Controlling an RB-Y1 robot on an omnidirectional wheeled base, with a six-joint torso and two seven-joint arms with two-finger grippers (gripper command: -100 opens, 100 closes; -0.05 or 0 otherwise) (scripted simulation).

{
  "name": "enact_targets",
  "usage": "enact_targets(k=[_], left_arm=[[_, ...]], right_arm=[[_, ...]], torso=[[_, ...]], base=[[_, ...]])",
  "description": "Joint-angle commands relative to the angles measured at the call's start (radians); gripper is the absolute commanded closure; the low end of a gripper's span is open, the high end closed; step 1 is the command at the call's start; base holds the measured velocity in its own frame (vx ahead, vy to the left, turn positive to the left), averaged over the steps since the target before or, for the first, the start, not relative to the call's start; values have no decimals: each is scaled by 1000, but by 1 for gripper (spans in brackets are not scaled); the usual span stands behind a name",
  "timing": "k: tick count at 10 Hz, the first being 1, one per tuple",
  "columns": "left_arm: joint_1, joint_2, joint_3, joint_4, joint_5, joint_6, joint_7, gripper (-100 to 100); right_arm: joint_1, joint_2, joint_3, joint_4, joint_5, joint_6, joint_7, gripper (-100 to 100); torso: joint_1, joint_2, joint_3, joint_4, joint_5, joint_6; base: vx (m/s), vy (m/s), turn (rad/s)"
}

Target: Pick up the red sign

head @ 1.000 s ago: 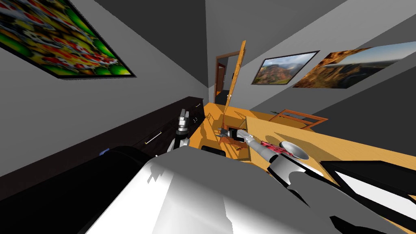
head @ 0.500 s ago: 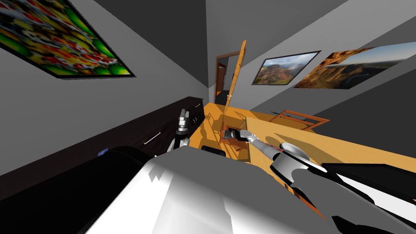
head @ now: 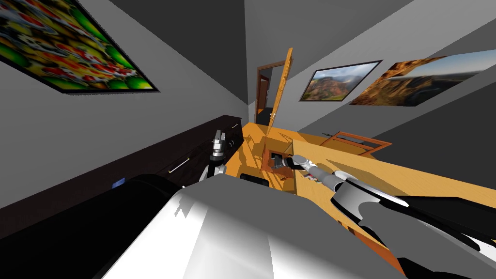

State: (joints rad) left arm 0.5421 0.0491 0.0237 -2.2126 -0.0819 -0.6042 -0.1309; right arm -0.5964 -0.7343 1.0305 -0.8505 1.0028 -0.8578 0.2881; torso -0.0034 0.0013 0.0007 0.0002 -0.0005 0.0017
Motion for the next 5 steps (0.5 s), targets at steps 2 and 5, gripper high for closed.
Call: enact_targets(k=[2, 5], left_arm=[[0, 0, 0, 0, 0, 0, 0, 0], [0, 0, 0, 0, 0, 0, 0, 0]], right_arm=[[-26, -42, 38, 60, 45, -24, -8, -100], [-57, -100, 95, 155, 110, -58, -18, -100]], torso=[[-1, 0, 0, 0, 0, 0], [-1, 0, 0, 0, 0, 0]], base=[[27, -59, -7], [26, -57, -18]])
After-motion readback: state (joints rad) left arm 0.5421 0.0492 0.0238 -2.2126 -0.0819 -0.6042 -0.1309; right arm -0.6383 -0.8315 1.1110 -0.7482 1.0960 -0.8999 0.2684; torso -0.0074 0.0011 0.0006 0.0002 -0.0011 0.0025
